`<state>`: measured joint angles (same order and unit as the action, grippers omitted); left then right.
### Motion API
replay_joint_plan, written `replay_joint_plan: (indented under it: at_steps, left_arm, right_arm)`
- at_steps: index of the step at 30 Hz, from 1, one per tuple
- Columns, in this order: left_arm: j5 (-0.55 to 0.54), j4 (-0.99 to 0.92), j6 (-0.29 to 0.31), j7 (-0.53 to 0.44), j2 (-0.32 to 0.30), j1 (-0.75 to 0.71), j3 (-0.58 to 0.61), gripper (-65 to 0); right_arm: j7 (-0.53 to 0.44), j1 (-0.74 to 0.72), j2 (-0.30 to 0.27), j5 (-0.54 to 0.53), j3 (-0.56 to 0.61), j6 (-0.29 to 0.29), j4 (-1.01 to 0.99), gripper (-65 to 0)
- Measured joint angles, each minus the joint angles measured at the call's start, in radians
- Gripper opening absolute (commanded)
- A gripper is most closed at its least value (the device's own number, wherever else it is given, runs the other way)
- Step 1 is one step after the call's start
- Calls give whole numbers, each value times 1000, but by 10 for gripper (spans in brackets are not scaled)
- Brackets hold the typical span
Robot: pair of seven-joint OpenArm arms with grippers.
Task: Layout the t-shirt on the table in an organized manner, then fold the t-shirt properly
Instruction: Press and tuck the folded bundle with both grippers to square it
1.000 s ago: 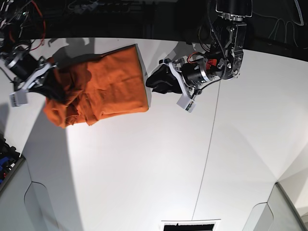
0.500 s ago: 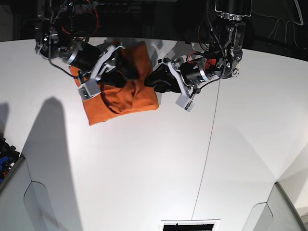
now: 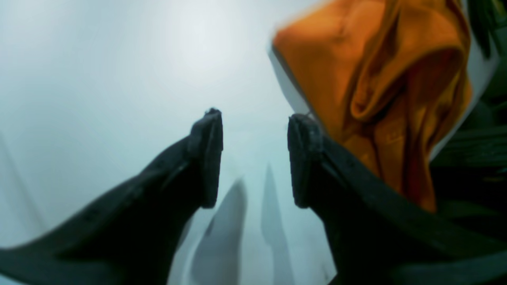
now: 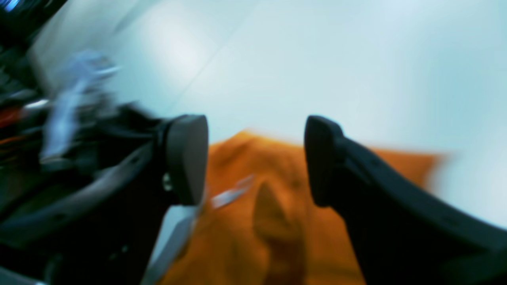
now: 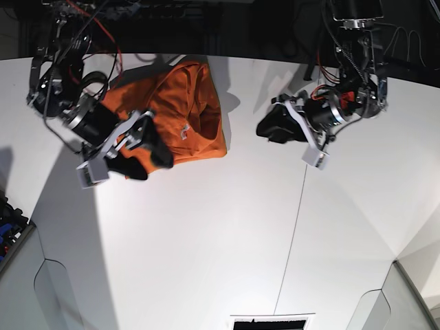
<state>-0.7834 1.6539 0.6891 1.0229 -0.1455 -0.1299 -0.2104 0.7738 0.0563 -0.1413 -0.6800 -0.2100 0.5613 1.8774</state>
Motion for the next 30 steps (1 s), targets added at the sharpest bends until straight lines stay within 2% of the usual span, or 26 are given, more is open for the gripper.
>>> replay_joint_plan:
  at_steps: [1, 2, 3, 5, 6, 9, 13, 17, 22, 26, 30]
  left_arm:
    - [-3, 24, 0, -1, -9, 1, 0, -403]
    - [-5, 46, 0, -3, -17, 2, 0, -429]
    - [-16, 66, 0, 1, -21, 0, 1, -453]
    - [-60, 100, 0, 5, -20, 0, 2, -495]
    - [-82, 113, 0, 9, -21, 0, 13, -504]
    - [-114, 142, 0, 47, -18, 0, 90, -504]
    - [-118, 175, 0, 48, -15, 0, 270, -504]
    - [-50, 223, 0, 46, 34, 0, 389, -504]
    - [-17, 219, 0, 26, 82, -2, 447, -504]
    - [65, 128, 0, -11, 84, -6, 479, -504]
    - [97, 31, 0, -43, 76, -5, 479, -504]
  right_arm:
    - [-15, -16, 0, 42, -19, -5, 0, -302]
    - [-26, -34, 0, 84, -33, -12, -4, -353]
    - [-33, -51, -6, 114, -44, -26, -14, -428]
    - [-35, -87, -32, 158, -55, -53, -51, -628]
    - [-45, -103, -46, 181, -58, -61, -77, -650]
    - [-72, -156, -83, 215, -59, -67, -198, -650]
    - [-101, -248, -97, 216, -59, -58, -409, -650]
    - [-106, -333, -97, 216, -53, -60, -597, -650]
    - [-116, -360, -100, 221, 7, -54, -690, -650]
    - [-119, -354, -100, 220, 78, -44, -690, -650]
    - [-120, -356, -100, 217, 109, -33, -690, -650]
